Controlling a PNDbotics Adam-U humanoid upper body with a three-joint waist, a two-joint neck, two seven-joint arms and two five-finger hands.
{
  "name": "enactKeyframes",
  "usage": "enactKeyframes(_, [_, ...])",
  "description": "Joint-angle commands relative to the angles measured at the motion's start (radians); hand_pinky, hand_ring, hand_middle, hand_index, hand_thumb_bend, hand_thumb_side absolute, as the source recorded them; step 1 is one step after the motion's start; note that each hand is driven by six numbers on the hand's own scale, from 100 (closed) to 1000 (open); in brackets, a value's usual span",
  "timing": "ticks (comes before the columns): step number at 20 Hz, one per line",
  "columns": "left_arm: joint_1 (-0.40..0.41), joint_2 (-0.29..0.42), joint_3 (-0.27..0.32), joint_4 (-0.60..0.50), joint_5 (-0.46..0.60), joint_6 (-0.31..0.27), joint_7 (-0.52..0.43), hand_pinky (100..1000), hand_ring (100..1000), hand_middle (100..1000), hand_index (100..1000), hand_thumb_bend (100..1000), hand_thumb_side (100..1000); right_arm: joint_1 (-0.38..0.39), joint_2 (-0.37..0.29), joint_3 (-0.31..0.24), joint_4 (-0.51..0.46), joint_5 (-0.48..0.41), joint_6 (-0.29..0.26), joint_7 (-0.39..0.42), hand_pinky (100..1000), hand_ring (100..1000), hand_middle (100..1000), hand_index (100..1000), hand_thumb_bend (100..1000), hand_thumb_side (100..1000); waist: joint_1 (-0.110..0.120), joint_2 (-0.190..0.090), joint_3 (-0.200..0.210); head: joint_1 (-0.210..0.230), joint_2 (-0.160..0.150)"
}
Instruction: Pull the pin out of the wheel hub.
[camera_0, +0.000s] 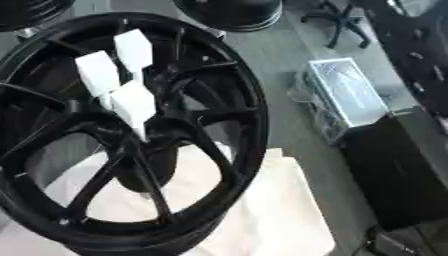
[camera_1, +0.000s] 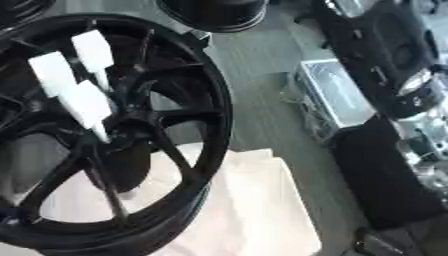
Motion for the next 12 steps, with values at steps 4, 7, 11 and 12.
enactKeyframes(4, [0.002, 0.018, 0.031, -0.039, 0.019, -0.006, 0.006, 904, 970, 967, 813, 114, 963, 0.322, -0.131, -0.233, -0.026, -0.111, -0.073, -0.227, 311, 354, 330, 486, 100, 470, 0.028, -0.012, -0.034, 0.065, -0.002])
enactKeyframes(7, [-0.002, 0.012, 0.04, -0.046, 0.026, -0.01, 0.014, 904, 971, 968, 814, 110, 953, 0.533, -0.048, -0.326, -0.067, -0.035, -0.12, -0.341, 321, 365, 340, 496, 100, 470, 0.046, -0.006, -0.046, 0.112, -0.002])
enactKeyframes(11, [-0.016, 0.002, 0.044, -0.058, 0.037, -0.014, 0.013, 905, 973, 970, 814, 110, 940, 0.693, 0.103, -0.387, -0.115, 0.127, -0.136, -0.432, 347, 386, 361, 516, 100, 448, 0.066, 0.002, -0.044, 0.16, -0.002])
enactKeyframes(12, [-0.019, -0.001, 0.043, -0.061, 0.039, -0.014, 0.011, 905, 974, 970, 814, 110, 936, 0.717, 0.136, -0.395, -0.125, 0.17, -0.135, -0.449, 356, 394, 369, 525, 100, 436, 0.07, 0.003, -0.041, 0.169, -0.002])
